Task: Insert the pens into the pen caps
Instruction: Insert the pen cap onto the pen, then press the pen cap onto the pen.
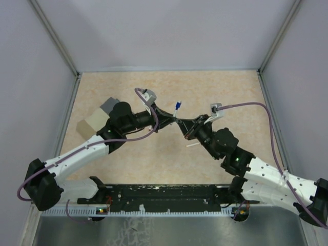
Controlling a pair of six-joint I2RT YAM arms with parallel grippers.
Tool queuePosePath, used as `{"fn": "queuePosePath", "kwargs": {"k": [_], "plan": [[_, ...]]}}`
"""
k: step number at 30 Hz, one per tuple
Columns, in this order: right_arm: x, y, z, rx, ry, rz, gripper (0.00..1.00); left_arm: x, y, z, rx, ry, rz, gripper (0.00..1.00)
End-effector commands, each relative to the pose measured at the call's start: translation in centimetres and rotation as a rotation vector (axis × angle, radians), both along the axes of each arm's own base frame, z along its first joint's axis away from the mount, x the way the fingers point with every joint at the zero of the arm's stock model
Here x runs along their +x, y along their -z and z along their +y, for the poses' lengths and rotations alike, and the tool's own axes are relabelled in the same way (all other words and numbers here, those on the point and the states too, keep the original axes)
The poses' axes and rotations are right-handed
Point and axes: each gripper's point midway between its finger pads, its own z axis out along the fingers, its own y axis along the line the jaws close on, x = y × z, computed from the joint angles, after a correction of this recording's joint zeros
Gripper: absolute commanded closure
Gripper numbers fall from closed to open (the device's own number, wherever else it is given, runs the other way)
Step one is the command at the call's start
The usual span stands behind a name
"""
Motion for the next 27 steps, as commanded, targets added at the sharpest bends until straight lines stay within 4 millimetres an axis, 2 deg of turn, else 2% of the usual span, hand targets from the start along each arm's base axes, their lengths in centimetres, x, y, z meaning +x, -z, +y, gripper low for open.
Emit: {"fn": "queuePosePath", "kwargs": {"k": [1, 3, 5, 10, 13, 16, 20, 23, 27], "plan": [[-2.7, 3.5, 0.6, -0.201, -0.119, 0.036, 1.00, 1.1, -11.1, 1.6, -0.258, -0.100, -0.259, 1.00], [-2.2, 1.4, -0.5, -0.183, -0.069, -0.021, 0.97, 1.0, -10.4, 1.6, -0.239, -0.098, -0.243, 1.00], [-1.8, -0.8, -1.7, -0.164, -0.018, -0.081, 0.83, 0.9, -9.8, 1.6, -0.220, -0.092, -0.232, 1.00], [-0.5, -5.7, -4.2, -0.163, 0.100, -0.168, 0.57, 0.3, -8.2, 1.5, -0.181, -0.063, -0.205, 1.00], [0.3, -8.8, -4.9, -0.142, 0.130, -0.205, 0.49, 0.1, -7.3, 1.5, -0.155, -0.052, -0.192, 1.00], [0.9, -11.4, -4.5, -0.107, 0.105, -0.233, 0.43, 0.0, -6.7, 1.3, -0.139, -0.038, -0.178, 1.00], [1.5, -13.9, -2.7, -0.103, 0.058, -0.280, 0.41, -0.2, -5.9, 1.1, -0.120, -0.021, -0.158, 1.00], [2.1, -15.0, -1.5, -0.107, 0.041, -0.302, 0.40, -0.4, -5.5, 0.9, -0.112, -0.006, -0.146, 1.00], [3.2, -15.3, -0.3, -0.132, 0.033, -0.294, 0.40, -0.8, -5.3, 0.8, -0.111, 0.017, -0.140, 1.00]]}}
